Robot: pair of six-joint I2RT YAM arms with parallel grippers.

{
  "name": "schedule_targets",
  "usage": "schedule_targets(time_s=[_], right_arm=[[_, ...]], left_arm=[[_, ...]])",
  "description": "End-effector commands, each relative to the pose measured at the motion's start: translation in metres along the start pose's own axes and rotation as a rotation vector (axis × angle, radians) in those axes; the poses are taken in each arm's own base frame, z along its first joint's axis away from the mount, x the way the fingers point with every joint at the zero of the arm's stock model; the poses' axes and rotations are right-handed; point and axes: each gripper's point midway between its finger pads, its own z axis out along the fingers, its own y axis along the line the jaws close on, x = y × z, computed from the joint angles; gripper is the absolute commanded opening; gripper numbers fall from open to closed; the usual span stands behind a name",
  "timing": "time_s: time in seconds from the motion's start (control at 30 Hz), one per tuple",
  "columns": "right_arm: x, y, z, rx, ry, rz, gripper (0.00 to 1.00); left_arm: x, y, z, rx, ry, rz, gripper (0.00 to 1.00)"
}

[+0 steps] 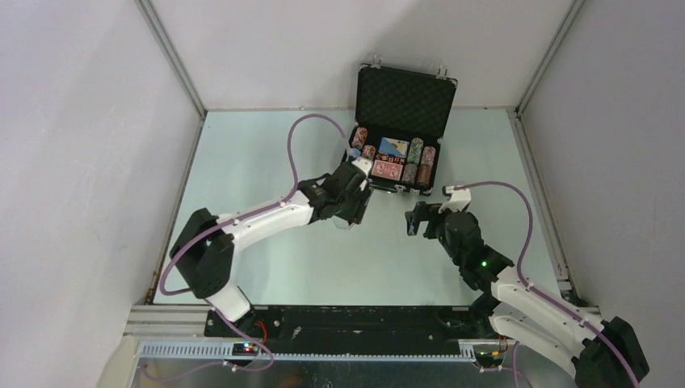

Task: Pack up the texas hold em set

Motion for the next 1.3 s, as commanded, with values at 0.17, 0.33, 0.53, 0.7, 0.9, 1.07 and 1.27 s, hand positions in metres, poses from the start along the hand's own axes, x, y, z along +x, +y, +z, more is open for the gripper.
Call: schedule_targets(time_s=[0.17, 0.33, 0.53, 0.7, 0.9, 1.07, 1.27], right_arm=[[-0.020, -0.019, -0.019, 0.049, -0.137, 0.070, 0.99], [-0.020, -0.024, -0.022, 0.062, -0.141, 0.081, 0.98], [-0.021, -0.025, -0.024, 0.059, -0.151, 0.088, 0.99], [-0.023, -0.025, -0.026, 0.054, -0.166, 0.095, 0.99], [-0.022, -0.025, -0.026, 0.050, -0.165, 0.098, 0.99], [-0.023, -0.026, -0.027, 0.054, -0.169, 0.100, 0.99], [-0.023, -0.026, -0.027, 0.052, -0.170, 0.102, 0.99]], left_arm=[[-0.112, 0.000, 0.028, -0.017, -0.162, -0.022, 0.56], [-0.163, -0.014, 0.052, -0.008, -0.214, -0.005, 0.56], [-0.202, -0.022, 0.084, 0.012, -0.267, -0.012, 0.57], [-0.209, -0.024, 0.104, 0.035, -0.252, -0.021, 0.72], [-0.202, -0.013, 0.090, -0.006, -0.249, -0.026, 1.00], [-0.187, 0.002, 0.043, -0.035, -0.280, -0.032, 1.00], [-0.106, 0.020, 0.018, -0.033, -0.209, -0.086, 1.00]])
